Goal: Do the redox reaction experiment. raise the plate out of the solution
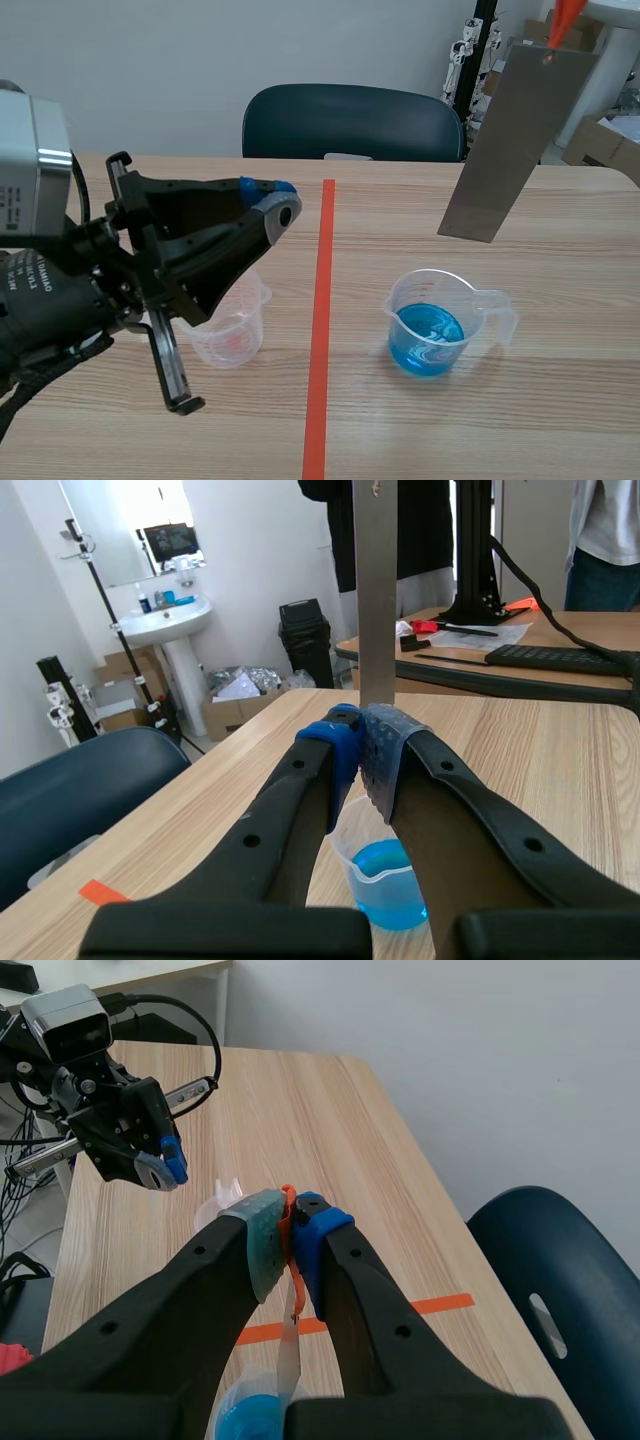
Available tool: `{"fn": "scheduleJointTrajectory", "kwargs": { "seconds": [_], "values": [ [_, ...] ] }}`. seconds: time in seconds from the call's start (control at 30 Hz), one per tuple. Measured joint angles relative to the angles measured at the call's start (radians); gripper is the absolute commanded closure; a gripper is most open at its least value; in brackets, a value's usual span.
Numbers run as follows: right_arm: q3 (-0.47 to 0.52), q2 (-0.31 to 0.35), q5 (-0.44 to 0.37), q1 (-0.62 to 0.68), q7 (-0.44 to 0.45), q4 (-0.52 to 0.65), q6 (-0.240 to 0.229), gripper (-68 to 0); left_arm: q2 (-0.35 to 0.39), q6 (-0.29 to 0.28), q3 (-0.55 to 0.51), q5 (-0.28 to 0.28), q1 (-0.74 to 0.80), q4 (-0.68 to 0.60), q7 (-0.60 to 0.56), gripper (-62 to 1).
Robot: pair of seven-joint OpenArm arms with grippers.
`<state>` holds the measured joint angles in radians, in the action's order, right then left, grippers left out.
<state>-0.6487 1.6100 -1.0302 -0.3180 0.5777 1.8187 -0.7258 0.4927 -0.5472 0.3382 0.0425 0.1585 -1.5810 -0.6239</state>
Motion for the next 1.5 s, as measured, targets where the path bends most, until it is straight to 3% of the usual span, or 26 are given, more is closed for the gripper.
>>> {"fn": "scheduleJointTrajectory", "kwargs": {
  "seconds": [0.37, 1.13, 1.5],
  "values": [
    [0.0, 0.0, -0.001, 0.0, -0.008, 0.0, 0.0, 0.3, -0.008, 0.0, 0.011, 0.0, -0.009, 0.0, 0.007, -2.3],
    [0.0, 0.0, -0.166, 0.0, -0.124, 0.0, 0.0, 0.3, -0.008, 0.0, 0.028, 0.0, -0.031, 0.0, 0.029, -2.3],
    [0.0, 0.0, -0.197, 0.0, -0.153, 0.0, 0.0, 0.3, -0.008, 0.0, 0.028, 0.0, -0.031, 0.0, 0.029, -2.3]
  ]
}}
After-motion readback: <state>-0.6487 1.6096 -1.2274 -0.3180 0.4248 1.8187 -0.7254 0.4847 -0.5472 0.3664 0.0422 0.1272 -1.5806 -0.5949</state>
